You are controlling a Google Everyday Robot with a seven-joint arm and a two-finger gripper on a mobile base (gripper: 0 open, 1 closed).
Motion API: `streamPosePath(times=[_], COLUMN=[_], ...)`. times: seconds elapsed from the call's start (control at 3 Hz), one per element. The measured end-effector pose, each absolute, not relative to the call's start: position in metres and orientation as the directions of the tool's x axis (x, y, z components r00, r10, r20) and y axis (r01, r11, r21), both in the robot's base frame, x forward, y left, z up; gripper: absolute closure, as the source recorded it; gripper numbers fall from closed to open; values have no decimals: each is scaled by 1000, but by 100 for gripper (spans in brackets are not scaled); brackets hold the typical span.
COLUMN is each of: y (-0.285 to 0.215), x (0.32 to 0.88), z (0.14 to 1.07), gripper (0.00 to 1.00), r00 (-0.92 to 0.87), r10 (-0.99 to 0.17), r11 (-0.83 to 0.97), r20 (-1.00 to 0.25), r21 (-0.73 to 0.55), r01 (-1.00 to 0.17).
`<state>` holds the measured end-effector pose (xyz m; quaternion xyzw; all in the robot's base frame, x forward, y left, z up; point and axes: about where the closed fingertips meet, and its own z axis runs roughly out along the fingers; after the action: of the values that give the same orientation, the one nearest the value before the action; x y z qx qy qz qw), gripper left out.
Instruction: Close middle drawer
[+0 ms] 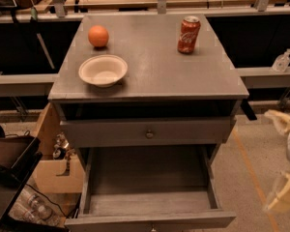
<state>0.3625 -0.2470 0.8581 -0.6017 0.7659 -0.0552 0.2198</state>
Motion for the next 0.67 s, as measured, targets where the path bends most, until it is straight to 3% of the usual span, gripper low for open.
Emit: streamPosePath(times=[0.67], y=[-253], x=[351], z=[824], gripper=[0], r00=[-169], r10=[-951], r11=[255], r20=[-259], r21=[-347], r01=[-903])
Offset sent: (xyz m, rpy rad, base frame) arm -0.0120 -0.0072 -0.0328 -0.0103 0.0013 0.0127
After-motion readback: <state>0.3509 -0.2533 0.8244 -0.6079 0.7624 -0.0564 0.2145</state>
